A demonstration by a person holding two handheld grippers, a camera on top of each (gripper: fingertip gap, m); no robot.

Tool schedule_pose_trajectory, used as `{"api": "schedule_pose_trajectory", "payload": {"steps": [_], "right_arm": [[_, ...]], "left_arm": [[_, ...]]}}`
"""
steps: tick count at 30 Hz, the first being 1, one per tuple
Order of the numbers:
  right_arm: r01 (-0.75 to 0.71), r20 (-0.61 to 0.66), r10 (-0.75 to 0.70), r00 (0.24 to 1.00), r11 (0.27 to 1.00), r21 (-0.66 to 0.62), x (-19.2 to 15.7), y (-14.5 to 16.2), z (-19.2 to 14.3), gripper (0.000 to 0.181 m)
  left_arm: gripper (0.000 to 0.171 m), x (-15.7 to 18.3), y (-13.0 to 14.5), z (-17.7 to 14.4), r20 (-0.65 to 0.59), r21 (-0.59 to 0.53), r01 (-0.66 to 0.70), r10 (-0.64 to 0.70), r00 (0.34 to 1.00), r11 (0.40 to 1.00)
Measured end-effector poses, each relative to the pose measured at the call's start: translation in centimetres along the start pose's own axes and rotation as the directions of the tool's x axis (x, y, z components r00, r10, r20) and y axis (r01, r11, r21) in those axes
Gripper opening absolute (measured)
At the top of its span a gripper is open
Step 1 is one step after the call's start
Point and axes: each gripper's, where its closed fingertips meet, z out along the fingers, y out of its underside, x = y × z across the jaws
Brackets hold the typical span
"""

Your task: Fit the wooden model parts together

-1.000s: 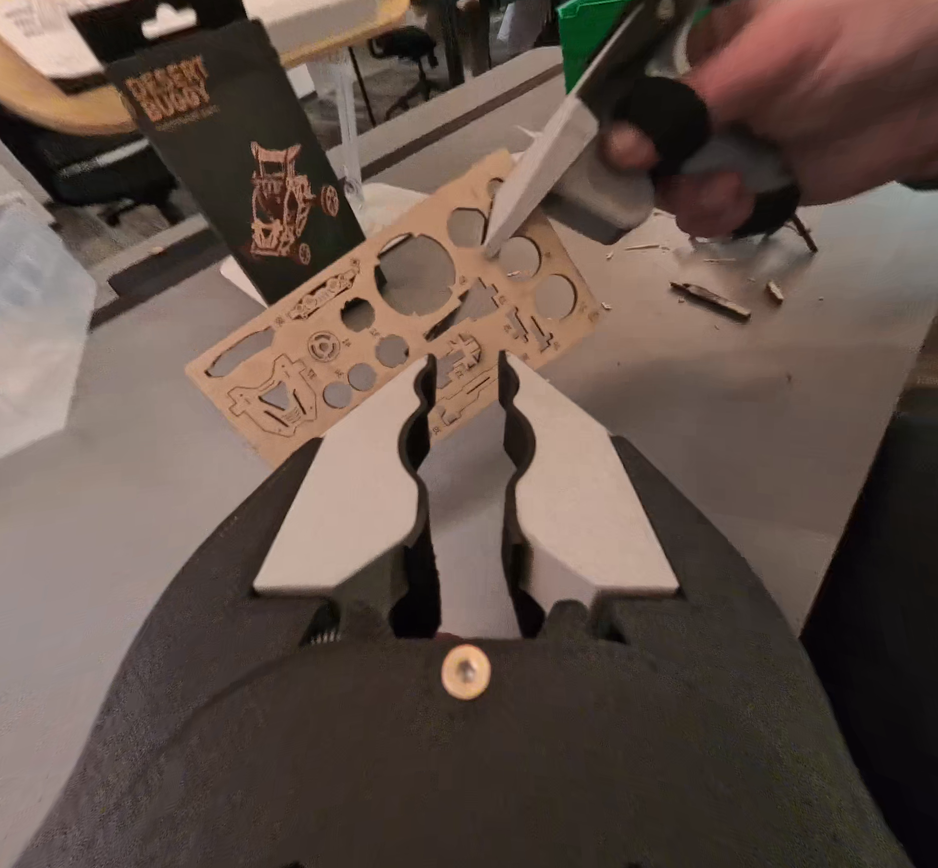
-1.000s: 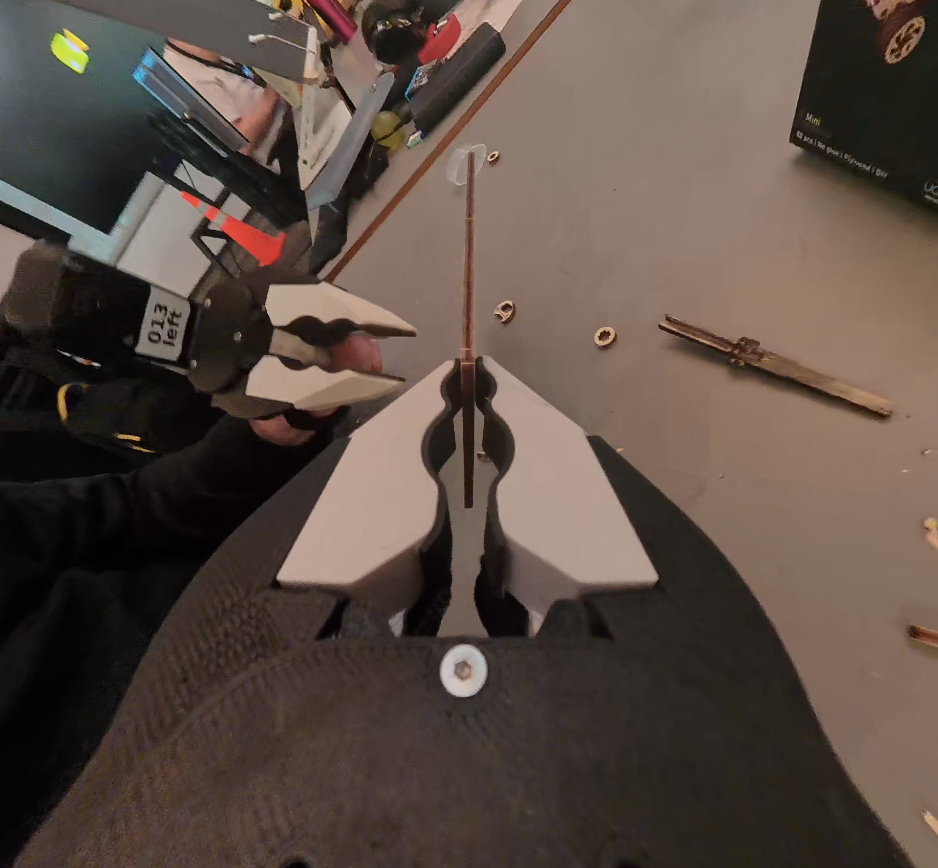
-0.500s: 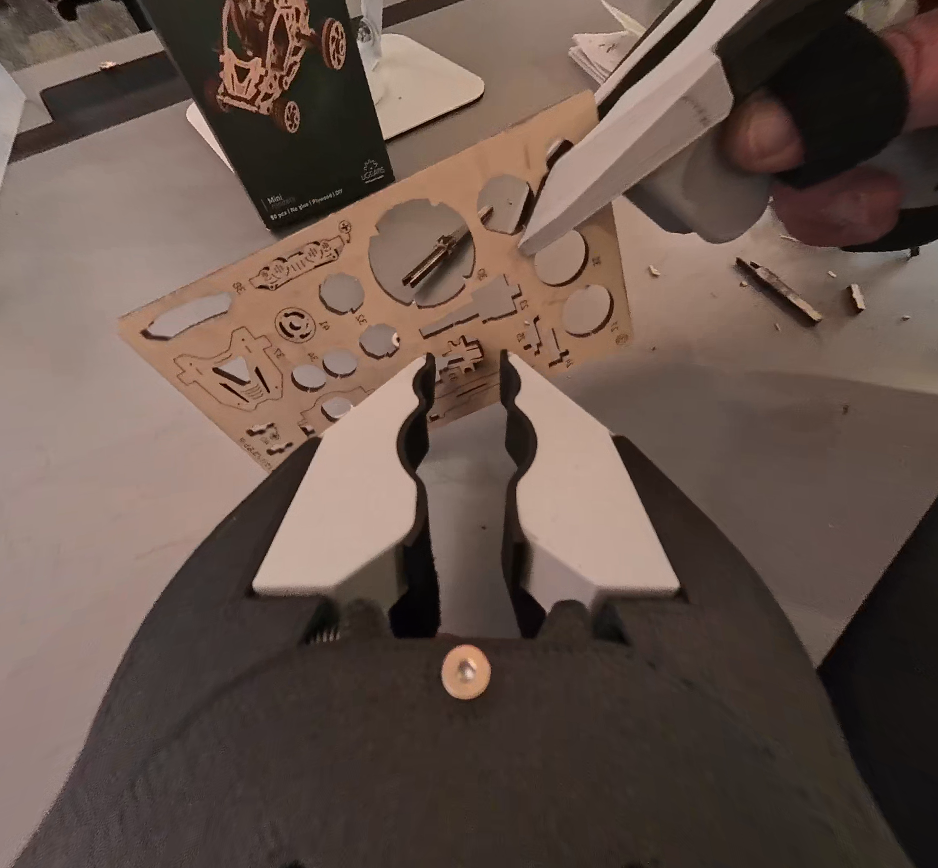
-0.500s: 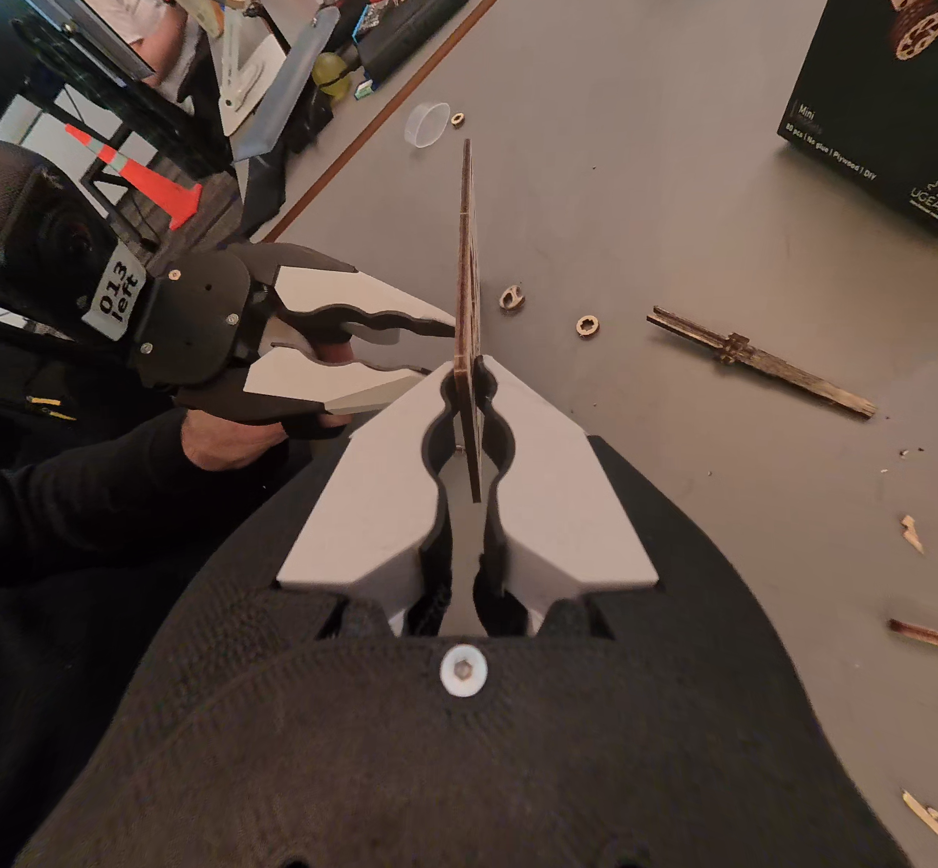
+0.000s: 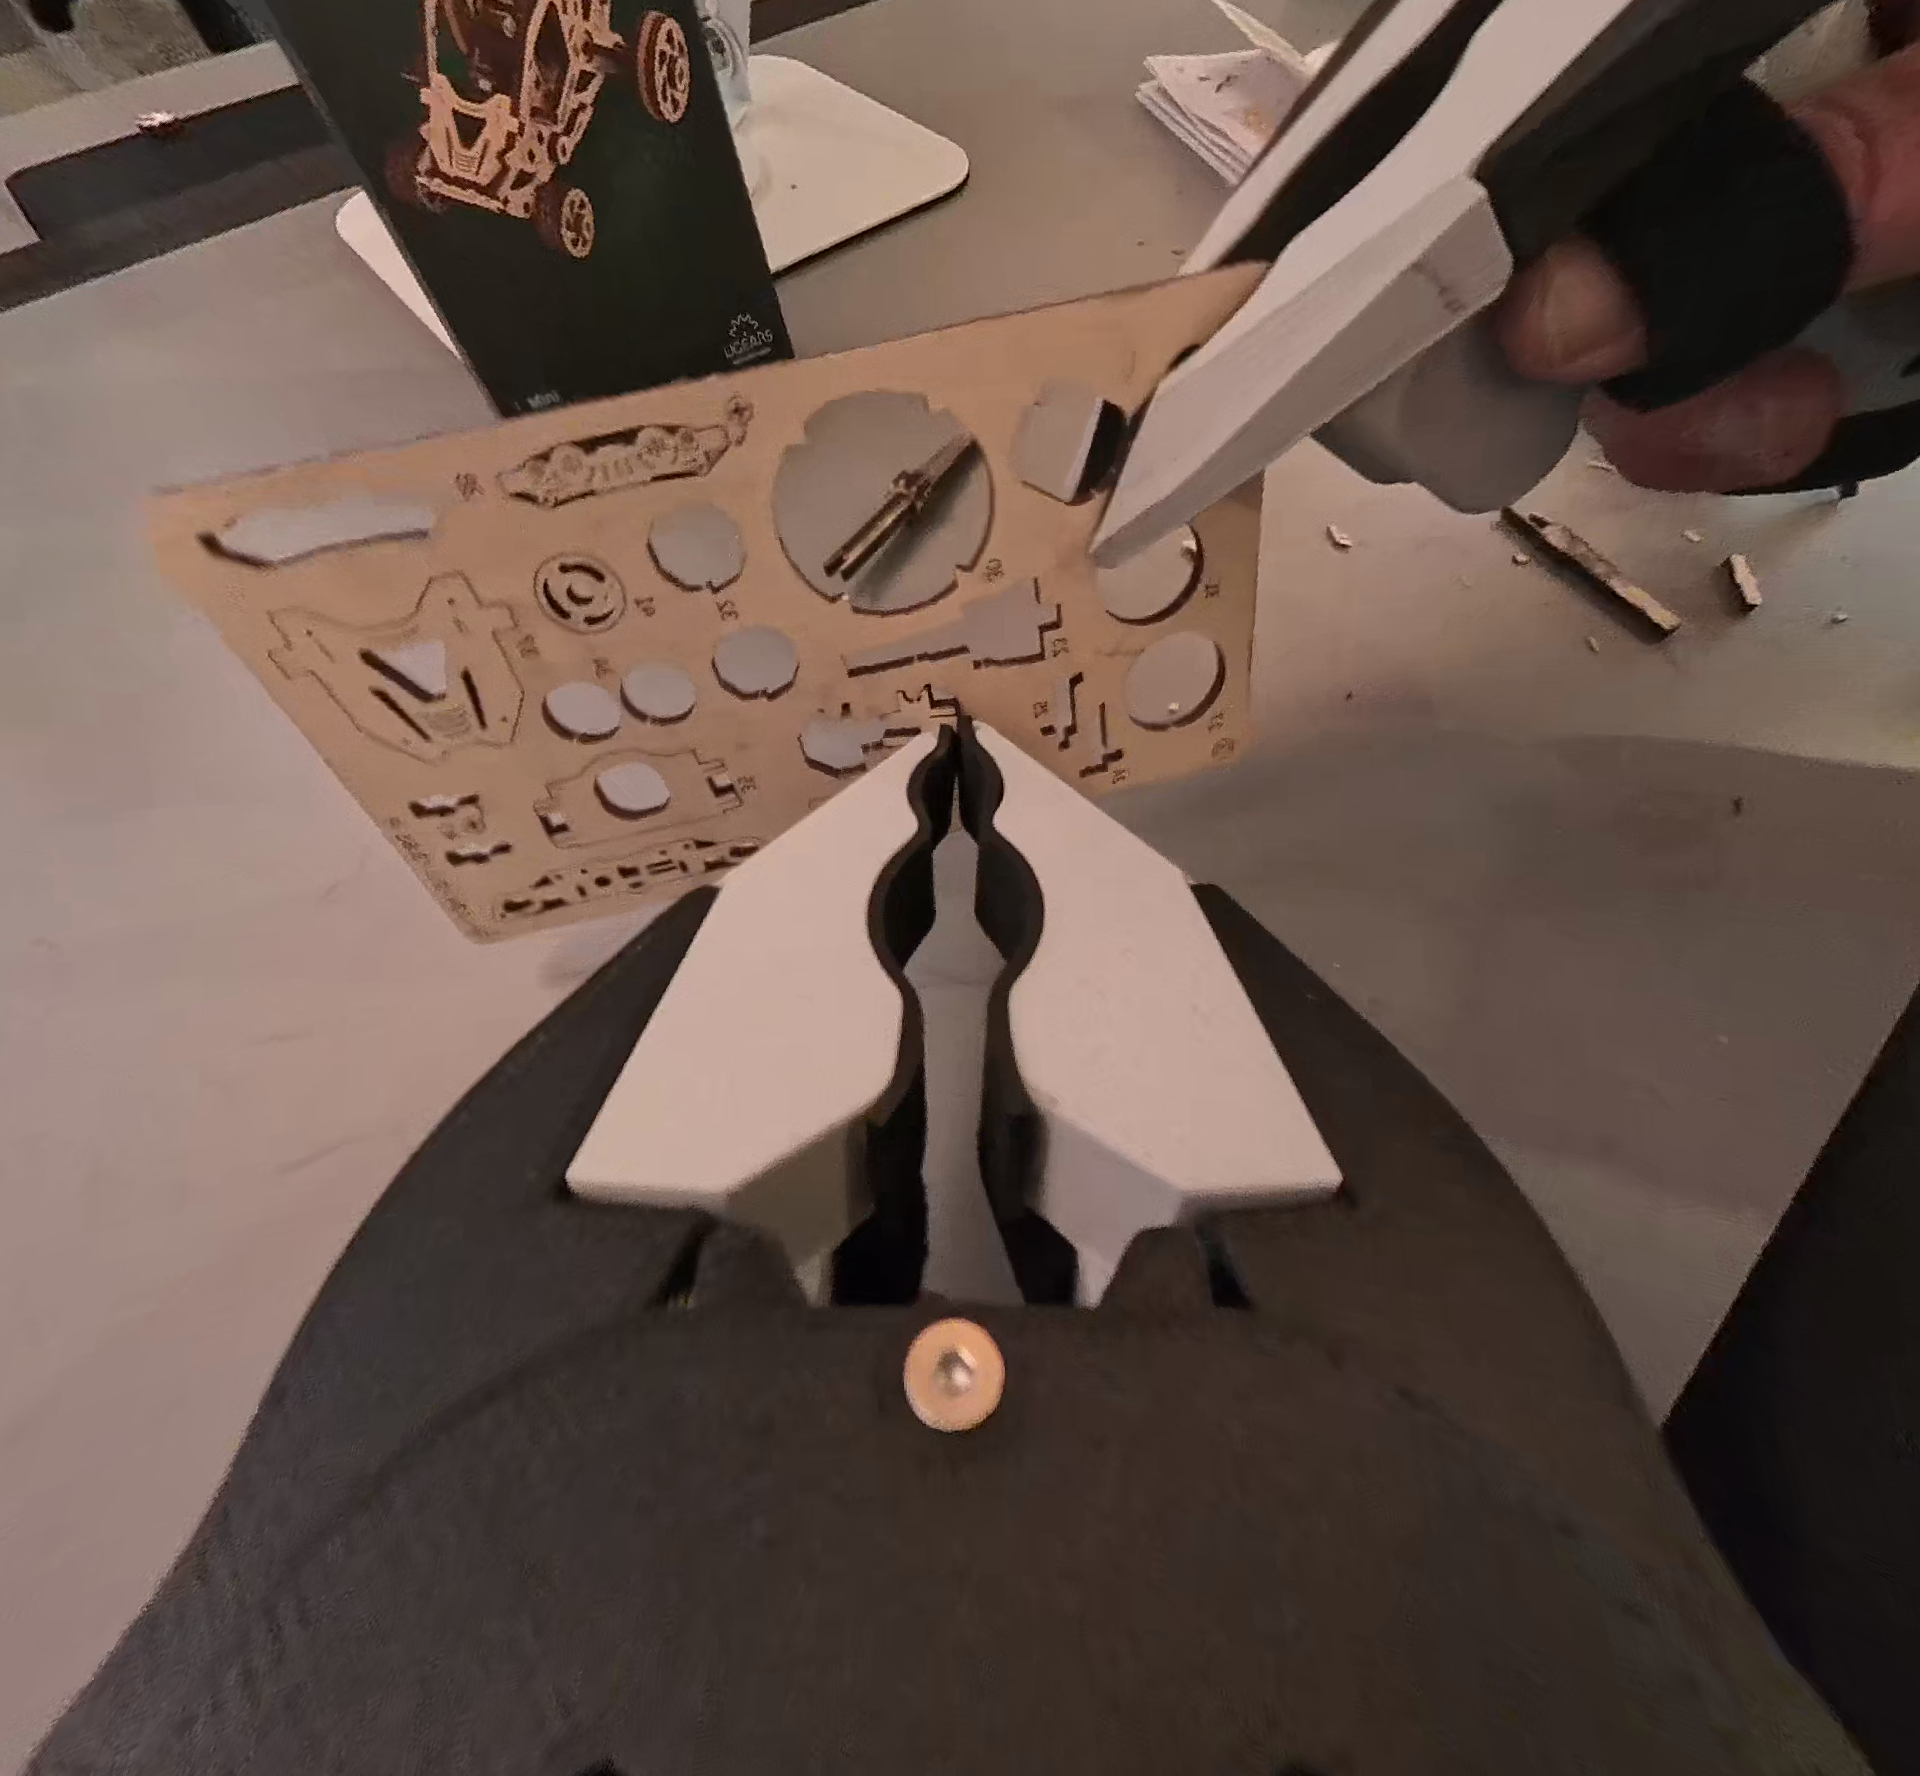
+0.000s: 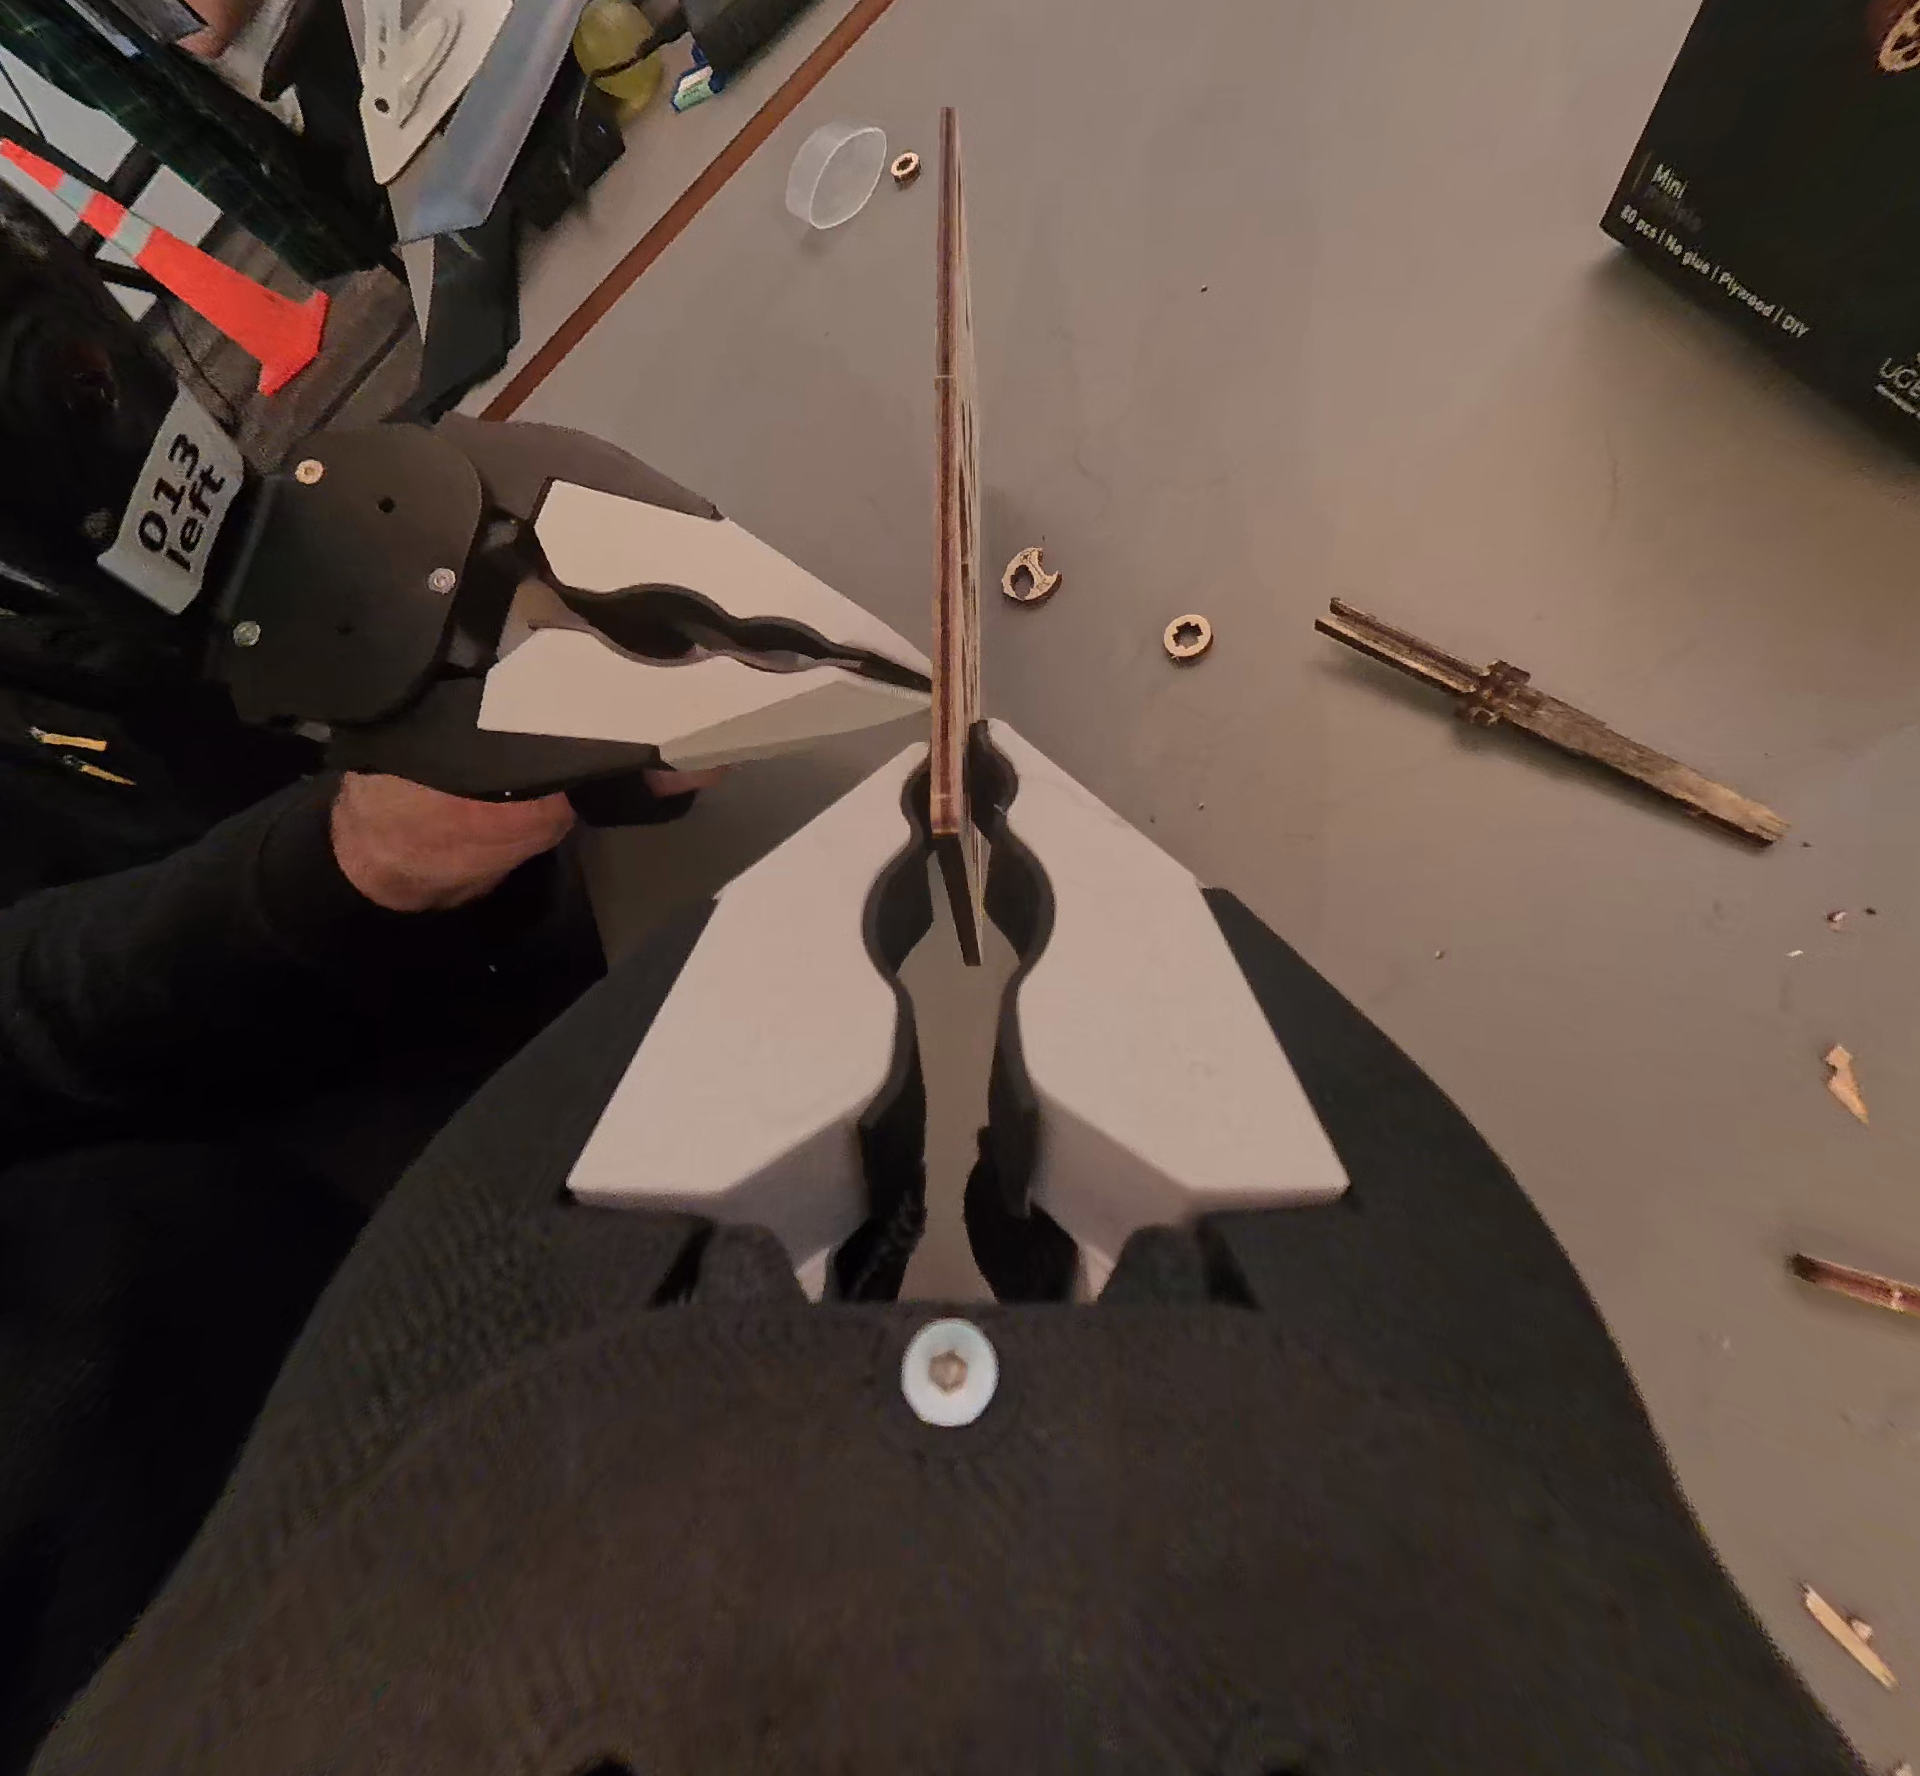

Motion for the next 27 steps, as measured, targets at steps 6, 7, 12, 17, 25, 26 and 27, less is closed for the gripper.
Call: {"api": "schedule_pose_trajectory", "payload": {"steps": [6, 7, 12, 17, 25, 26, 27], "right_arm": [[0.019, -0.012, -0.020, 1.000, 0.999, -0.029, 0.1, 0.4, 0.3, 0.000], [0.021, -0.012, -0.021, 1.000, 0.999, -0.033, 0.0, 0.5, 0.4, 0.001], [0.020, -0.032, -0.020, 0.999, 0.999, -0.025, 0.5, 0.4, 0.2, 0.000], [0.036, -0.023, -0.038, 0.999, 0.998, -0.060, 0.2, 1.0, 0.8, 0.000], [0.042, -0.041, -0.046, 0.998, 0.995, -0.088, 0.6, 1.4, 0.9, 0.001], [0.038, -0.043, -0.042, 0.998, 0.996, -0.084, 0.6, 1.4, 0.9, 0.001], [0.040, -0.047, -0.044, 0.998, 0.996, -0.085, 0.7, 1.4, 0.9, 0.001]], "left_arm": [[0.000, -0.7, -0.1, -0.2, -0.022, 0.013, 0.064, -0.063, 0.998, 0.998], [0.000, -1.6, 0.2, -0.3, 0.025, 0.001, 0.075, -0.075, 0.997, 0.997], [0.000, -2.9, 0.5, -1.4, 0.008, 0.022, 0.108, -0.108, 0.994, 0.994], [0.030, -1.3, 0.9, -0.6, 0.006, -0.031, -0.003, 0.003, 1.000, 1.000], [0.027, -1.2, 1.2, 0.5, -0.031, -0.081, 0.015, -0.017, 0.999, 0.997], [0.032, -1.1, 1.2, 0.6, -0.038, -0.081, 0.006, -0.009, 0.999, 0.997], [0.034, -1.0, 1.2, 0.6, -0.037, -0.084, -0.004, 0.001, 0.999, 0.996]]}}
